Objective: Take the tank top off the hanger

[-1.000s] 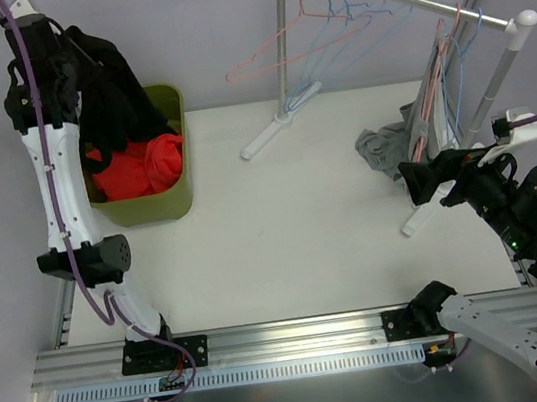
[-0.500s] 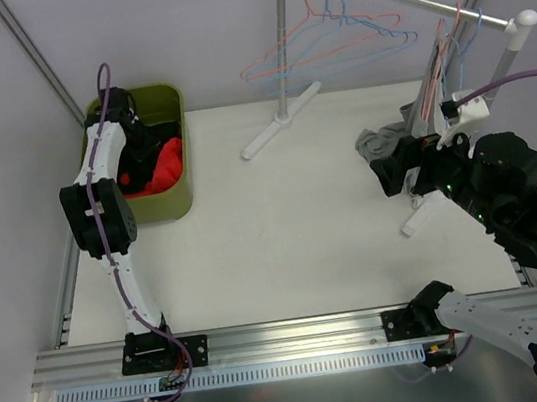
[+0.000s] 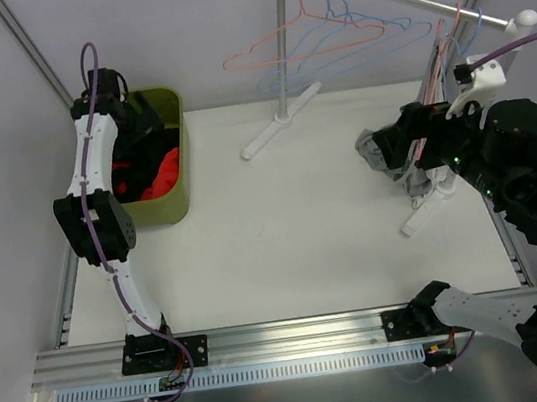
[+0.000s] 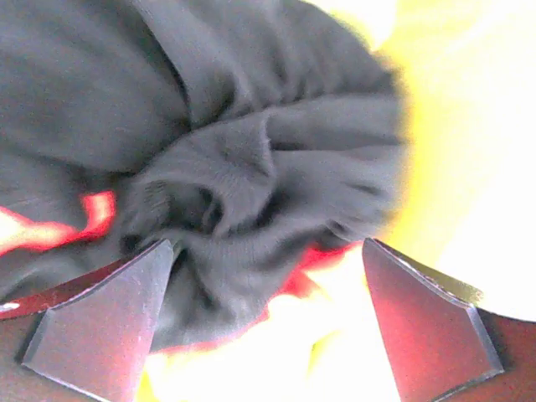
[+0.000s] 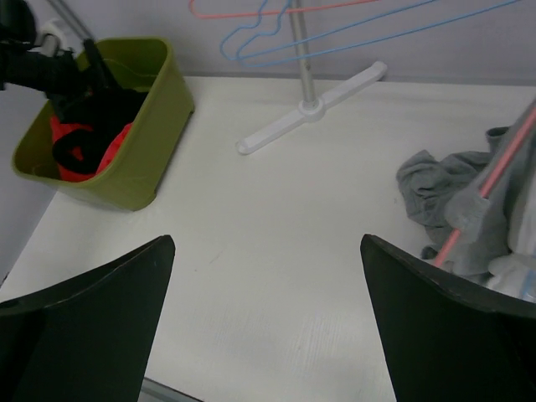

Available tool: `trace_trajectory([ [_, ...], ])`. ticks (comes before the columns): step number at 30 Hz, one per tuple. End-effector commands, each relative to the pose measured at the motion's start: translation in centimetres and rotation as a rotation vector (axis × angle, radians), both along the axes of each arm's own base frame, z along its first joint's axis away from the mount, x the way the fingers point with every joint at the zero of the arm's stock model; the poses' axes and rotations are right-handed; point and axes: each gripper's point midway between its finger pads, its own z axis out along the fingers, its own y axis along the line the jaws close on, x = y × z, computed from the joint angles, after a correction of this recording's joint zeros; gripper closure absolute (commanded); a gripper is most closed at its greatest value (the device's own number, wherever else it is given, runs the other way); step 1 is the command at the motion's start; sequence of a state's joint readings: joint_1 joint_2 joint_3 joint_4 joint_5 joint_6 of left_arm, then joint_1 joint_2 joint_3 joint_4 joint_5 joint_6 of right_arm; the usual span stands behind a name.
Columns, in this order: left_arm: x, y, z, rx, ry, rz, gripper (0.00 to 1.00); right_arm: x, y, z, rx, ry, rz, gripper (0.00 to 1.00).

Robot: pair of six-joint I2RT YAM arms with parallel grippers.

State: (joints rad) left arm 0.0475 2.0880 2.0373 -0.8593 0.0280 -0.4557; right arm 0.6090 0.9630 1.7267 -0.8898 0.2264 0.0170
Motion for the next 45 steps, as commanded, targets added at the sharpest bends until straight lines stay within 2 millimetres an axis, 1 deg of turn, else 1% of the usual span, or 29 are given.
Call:
trace_trajectory([
  [1, -1.6, 1.1, 12.5, 0.044, -0.239, 0.021, 0.01, 0.3, -4.1, 2.2, -0.031, -0.046, -0.199, 0.0],
  [2, -2.6, 0.4, 14.8, 0.017, -0.287, 0.001, 0.01, 1.1, -4.7, 1.6, -0.097, -0.025, -0.234, 0.01],
  [3, -3.3, 0.0, 16.1, 0.005, -0.315, -0.01, 0.01, 1.1, -5.9, 0.9, -0.156, 0.007, -0.284, 0.0],
  [4, -4.0, -0.4, 16.7, -0.01, -0.327, -0.021, 0.01, 1.5, -7.4, 0.9, -0.195, 0.012, -0.36, 0.01],
  [5, -5.7, -0.9, 19.0, -0.015, -0.377, -0.033, 0.01, 1.5, -8.1, 1.3, -0.21, 0.014, -0.388, 0.01],
  [6, -6.8, -1.9, 19.9, -0.021, -0.399, -0.056, 0.01, 2.3, -8.6, 0.5, -0.245, 0.056, -0.416, 0.03],
  [7, -8.8, -2.4, 21.0, -0.017, -0.423, -0.072, 0.01, 2.7, -8.9, 0.2, -0.251, 0.069, -0.419, 0.08],
  [8, -9.9, -3.0, 21.5, -0.017, -0.434, -0.088, 0.01, 3.1, -9.3, 0.2, -0.245, 0.082, -0.437, 0.11],
  [9, -11.1, -4.6, 21.7, -0.017, -0.44, -0.127, 0.01, 4.2, -10.5, -0.5, -0.25, 0.119, -0.49, 0.14],
  [10, -12.2, -5.4, 20.3, -0.014, -0.407, -0.147, 0.01, 4.9, -9.9, -1.0, -0.223, 0.146, -0.451, 0.21],
  [11, -14.1, -5.9, 21.3, 0.0, -0.442, -0.165, 0.01, 5.5, -9.8, -1.0, -0.203, 0.157, -0.444, 0.24],
  [12, -15.1, -7.4, 20.7, 0.026, -0.433, -0.206, 0.01, 6.9, -9.4, -1.8, -0.187, 0.196, -0.423, 0.27],
  [13, -15.9, -7.7, 18.4, 0.047, -0.38, -0.231, 0.01, 7.6, -9.3, -1.9, -0.182, 0.207, -0.421, 0.28],
  [14, -17.0, -8.0, 18.3, 0.046, -0.383, -0.247, 0.01, 8.2, -9.2, -2.1, -0.185, 0.216, -0.424, 0.28],
  [15, -17.7, -8.3, 17.3, 0.04, -0.362, -0.263, 0.01, 8.8, -9.4, -1.9, -0.186, 0.215, -0.437, 0.29],
  [16, -18.5, -8.7, 15.2, 0.028, -0.307, -0.281, 0.01, 9.9, -9.5, -2.6, -0.2, 0.241, -0.447, 0.33],
  [17, -19.4, -8.7, 15.2, 0.024, -0.315, -0.287, 0.01, 10.5, -9.6, -2.8, -0.21, 0.247, -0.457, 0.35],
  [18, -20.0, -8.6, 14.7, 0.023, -0.306, -0.286, 0.01, 11.0, -9.9, -2.7, -0.214, 0.244, -0.474, 0.36],
  [19, -20.7, -8.5, 13.5, 0.026, -0.28, -0.292, 0.01, 11.8, -10.2, -3.3, -0.233, 0.258, -0.493, 0.37],
  [20, -21.4, -8.3, 13.8, 0.028, -0.297, -0.292, 0.01, 12.2, -10.4, -3.3, -0.239, 0.256, -0.505, 0.39],
  [21, -22.0, -8.7, 13.7, 0.009, -0.298, -0.313, 0.01, 12.6, -10.9, -3.5, -0.25, 0.259, -0.537, 0.44],
  [22, -22.4, -8.5, 13.1, 0.017, -0.287, -0.324, 0.01, 13.0, -11.1, -3.7, -0.257, 0.262, -0.548, 0.46],
  [23, -23.0, -8.5, 13.4, 0.015, -0.306, -0.337, 0.01, 13.5, -11.3, -4.1, -0.268, 0.273, -0.561, 0.48],
  [24, -23.3, -8.5, 13.3, 0.018, -0.306, -0.343, 0.01, 13.6, -11.5, -4.2, -0.274, 0.275, -0.581, 0.5],
  [29, -24.6, -8.3, 12.3, 0.025, -0.299, -0.37, 0.01, 13.6, -11.7, -4.6, -0.263, 0.281, -0.605, 0.5],
  [34, -25.1, -9.0, 11.2, -0.012, -0.264, -0.401, 0.01, 12.3, -11.3, -3.5, -0.225, 0.25, -0.575, 0.48],
  [37, -25.0, -9.1, 11.0, -0.013, -0.257, -0.404, 0.01, 11.4, -12.0, -3.5, -0.234, 0.244, -0.602, 0.48],
  [40, -25.0, -9.4, 11.0, -0.026, -0.256, -0.415, 0.01, 11.8, -12.4, -5.0, -0.274, 0.283, -0.605, 0.48],
  [45, -24.9, -9.6, 11.2, -0.036, -0.257, -0.425, 0.01, 13.1, -12.7, -6.4, -0.291, 0.309, -0.611, 0.53],
])
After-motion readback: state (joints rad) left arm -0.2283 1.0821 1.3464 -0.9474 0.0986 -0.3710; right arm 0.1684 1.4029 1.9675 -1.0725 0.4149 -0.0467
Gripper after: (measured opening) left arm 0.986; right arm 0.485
